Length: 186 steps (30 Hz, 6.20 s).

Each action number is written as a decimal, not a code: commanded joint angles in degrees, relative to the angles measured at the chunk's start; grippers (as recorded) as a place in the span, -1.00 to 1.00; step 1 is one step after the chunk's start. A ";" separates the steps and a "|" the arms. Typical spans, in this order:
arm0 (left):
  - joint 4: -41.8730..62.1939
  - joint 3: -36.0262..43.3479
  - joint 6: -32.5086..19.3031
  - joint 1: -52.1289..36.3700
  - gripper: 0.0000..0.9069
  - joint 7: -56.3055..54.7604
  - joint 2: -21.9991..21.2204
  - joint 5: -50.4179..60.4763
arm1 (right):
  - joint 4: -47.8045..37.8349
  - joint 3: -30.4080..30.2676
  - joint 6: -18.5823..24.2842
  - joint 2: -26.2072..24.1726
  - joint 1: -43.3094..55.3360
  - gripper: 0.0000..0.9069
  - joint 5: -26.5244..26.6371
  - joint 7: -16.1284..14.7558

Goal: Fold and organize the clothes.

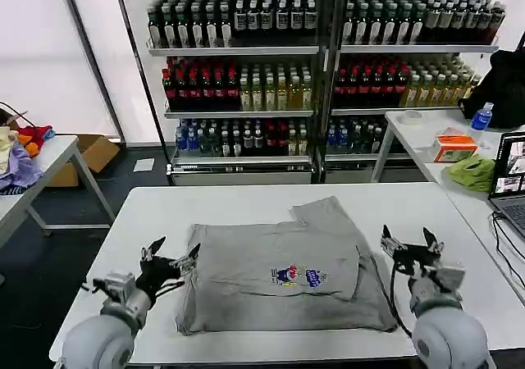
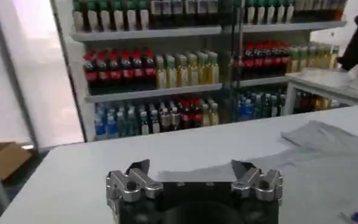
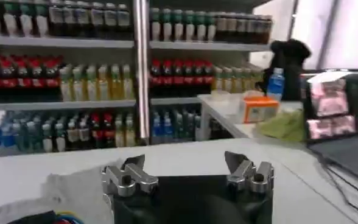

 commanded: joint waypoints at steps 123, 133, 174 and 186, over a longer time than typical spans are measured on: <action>7.09 4.02 -6.83 -0.63 -0.98 5.83 -6.14 6.82 | 2.58 5.18 0.14 5.67 -7.83 -1.00 2.96 -5.08; 2.02 2.55 -7.79 4.89 -0.98 5.99 -6.55 8.15 | 6.93 7.71 0.20 6.56 -14.14 -1.00 2.75 -5.17; 5.38 -0.58 -11.77 13.07 -0.98 7.99 -8.77 13.31 | 2.87 6.32 3.36 7.32 -22.80 -1.00 -3.26 -5.67; 7.12 -0.55 -12.03 12.03 -0.27 8.68 -8.90 14.60 | -1.85 6.31 4.89 7.72 -21.98 -1.00 -5.52 -5.79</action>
